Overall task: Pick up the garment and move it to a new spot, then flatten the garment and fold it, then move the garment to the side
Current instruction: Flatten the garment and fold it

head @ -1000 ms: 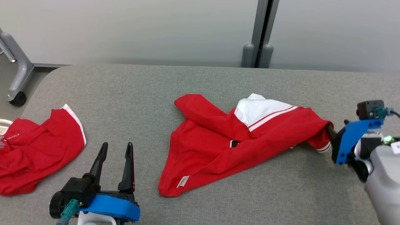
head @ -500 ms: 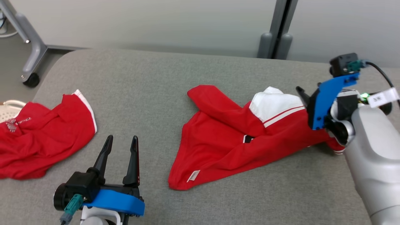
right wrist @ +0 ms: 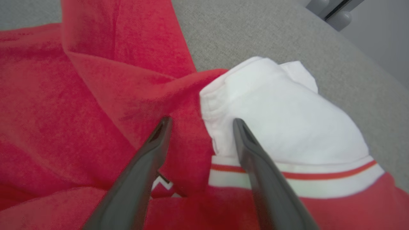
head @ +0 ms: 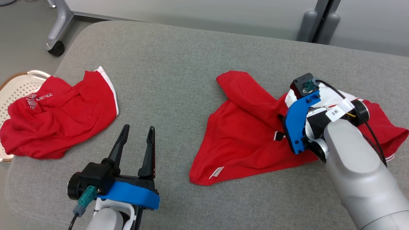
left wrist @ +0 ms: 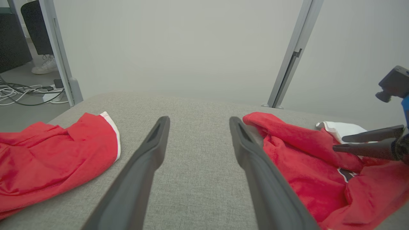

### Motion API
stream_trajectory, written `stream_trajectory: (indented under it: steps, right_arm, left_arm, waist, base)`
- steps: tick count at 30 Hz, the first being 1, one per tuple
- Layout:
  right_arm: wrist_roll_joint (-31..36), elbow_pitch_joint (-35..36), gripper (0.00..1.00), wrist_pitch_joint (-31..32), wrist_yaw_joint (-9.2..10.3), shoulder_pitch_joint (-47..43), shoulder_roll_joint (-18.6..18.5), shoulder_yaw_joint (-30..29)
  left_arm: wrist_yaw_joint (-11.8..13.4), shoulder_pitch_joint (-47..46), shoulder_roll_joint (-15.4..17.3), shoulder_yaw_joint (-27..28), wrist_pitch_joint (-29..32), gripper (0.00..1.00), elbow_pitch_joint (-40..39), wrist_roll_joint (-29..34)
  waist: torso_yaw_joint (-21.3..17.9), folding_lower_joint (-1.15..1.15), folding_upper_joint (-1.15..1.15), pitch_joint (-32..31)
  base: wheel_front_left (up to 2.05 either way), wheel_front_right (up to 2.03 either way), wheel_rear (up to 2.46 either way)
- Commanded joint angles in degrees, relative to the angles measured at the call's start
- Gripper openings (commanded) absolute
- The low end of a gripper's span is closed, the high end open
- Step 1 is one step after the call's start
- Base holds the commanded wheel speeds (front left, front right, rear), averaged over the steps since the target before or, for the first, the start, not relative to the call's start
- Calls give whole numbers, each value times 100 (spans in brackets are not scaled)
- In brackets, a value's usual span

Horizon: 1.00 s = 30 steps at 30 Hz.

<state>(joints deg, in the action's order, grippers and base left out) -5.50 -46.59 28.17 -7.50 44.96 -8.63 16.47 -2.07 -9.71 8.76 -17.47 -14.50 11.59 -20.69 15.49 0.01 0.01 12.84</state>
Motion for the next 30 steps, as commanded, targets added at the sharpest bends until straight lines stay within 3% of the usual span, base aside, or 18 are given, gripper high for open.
stream_trajectory:
  steps: [1,6,7,8,9,21,26,30]
  right_arm:
    - [98,-24,100,-55,1,-47,-51,35]
    - [492,-197,100,-265,1,-82,-177,105]
    - [569,-215,87,-325,1,-64,-194,58]
    - [612,-239,34,-386,1,-55,-185,-20]
    - [659,-275,0,-426,1,-60,-162,-76]
    - [780,-376,0,-966,1,-183,28,-871]
    - [361,173,0,-1558,1,-602,255,-1422]
    - [19,1010,0,-1860,1,-1336,401,-1764]
  left_arm:
    - [-21,-81,-4,-1,-33,100,22,9]
    - [-30,-95,-3,-14,-42,100,72,19]
    - [-34,-99,-7,-20,-45,100,79,19]
    - [-38,-98,-12,-24,-48,100,84,16]
    - [-39,-93,-18,-28,-52,100,90,14]
    - [-22,10,15,-39,-67,100,122,-9]
    - [19,102,70,3,-65,100,100,-22]
    - [61,199,136,40,-58,100,50,-40]
  waist:
    - [11,-1,-1,2]
    - [15,-1,-1,-18]
    - [17,-1,-1,-22]
    - [17,-1,-1,-27]
    - [15,-1,-1,-34]
    - [-48,-1,-1,-176]
    - [-183,-1,-1,-333]
    - [-358,-1,-1,-493]
  base:
    - [0,0,0]
    - [0,0,0]
    - [0,0,0]
    - [0,0,0]
    - [0,0,0]
    - [0,0,0]
    - [0,0,0]
    - [0,0,0]
